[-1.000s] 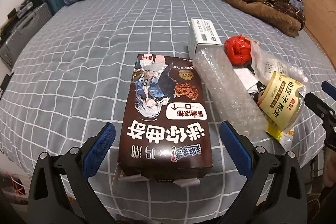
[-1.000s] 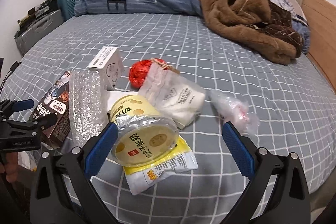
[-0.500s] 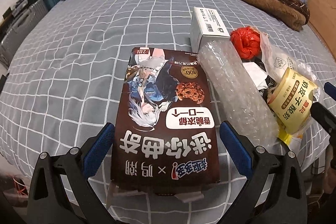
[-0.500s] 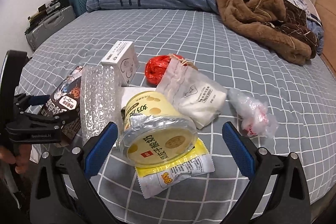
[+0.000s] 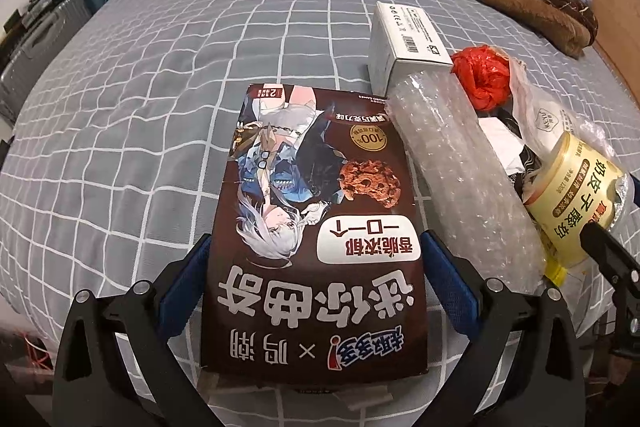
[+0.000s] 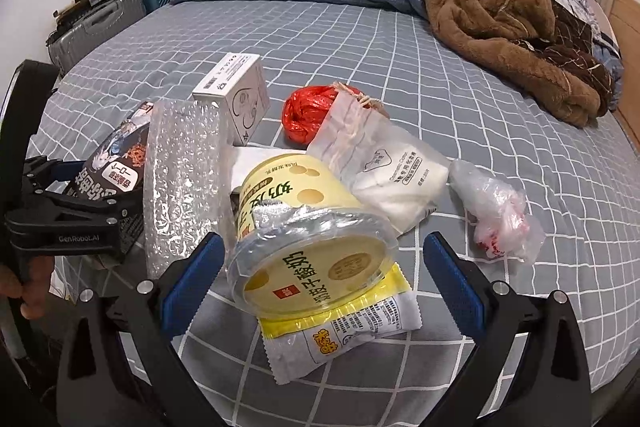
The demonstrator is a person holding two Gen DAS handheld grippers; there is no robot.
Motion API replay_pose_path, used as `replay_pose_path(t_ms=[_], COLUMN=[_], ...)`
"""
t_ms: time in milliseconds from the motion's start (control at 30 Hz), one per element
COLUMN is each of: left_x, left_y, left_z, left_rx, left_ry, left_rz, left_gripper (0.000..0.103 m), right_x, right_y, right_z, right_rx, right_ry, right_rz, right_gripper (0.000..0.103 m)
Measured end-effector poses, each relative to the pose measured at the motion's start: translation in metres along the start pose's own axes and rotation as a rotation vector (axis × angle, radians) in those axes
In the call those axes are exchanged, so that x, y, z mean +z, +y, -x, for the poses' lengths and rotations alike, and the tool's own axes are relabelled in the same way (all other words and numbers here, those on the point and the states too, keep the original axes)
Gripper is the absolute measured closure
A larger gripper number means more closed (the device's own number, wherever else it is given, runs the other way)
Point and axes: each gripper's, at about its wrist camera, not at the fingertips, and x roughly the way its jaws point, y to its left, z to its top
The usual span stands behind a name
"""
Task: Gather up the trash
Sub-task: 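Move the left tool onto the brown snack box while the right tool approaches the yellow yogurt cup, then close the left tool on the brown box while the right tool grasps the yogurt cup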
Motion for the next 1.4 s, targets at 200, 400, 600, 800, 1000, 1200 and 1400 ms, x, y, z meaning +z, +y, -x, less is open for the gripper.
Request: replay_pose_path(t_ms=[200,400,600,800,1000,1200,1400], left_x=[-0.002,-0.003,-0.004,-0.007,-0.01,-0.01,-0.011], left_y=[0.001,0.002,0.001,0.003,0.011,0.021,0.021], left_z=[-0.001,0.0,0.003,0.012,0.029,0.049,0.061], left_rx=[0.016,0.007,-0.032,-0.011,0.008,0.001,-0.01], left_ry=[0.0,0.005,-0.004,-0.044,-0.085,-0.128,-0.148], left_rz=[0.002,0.011,0.023,0.043,0.083,0.11,0.108], left_gripper=[0.012,0.014,0.014,0.014,0.014,0.014,0.014], right_x=[-0.001,-0.002,0.0,0.002,0.004,0.004,0.003], right_y=[0.002,0.003,0.001,-0.003,-0.007,-0.007,-0.01], right_z=[-0.003,-0.003,0.002,0.009,0.017,0.028,0.028], right_rx=[-0.003,-0.003,-0.009,-0.018,-0.026,-0.041,-0.039], right_ry=[0.013,0.014,-0.003,-0.022,-0.041,-0.063,-0.04], right_rz=[0.01,0.012,0.0,-0.015,-0.036,-0.045,-0.062], right_gripper=[0.016,0.021,0.021,0.021,0.021,0.022,0.041])
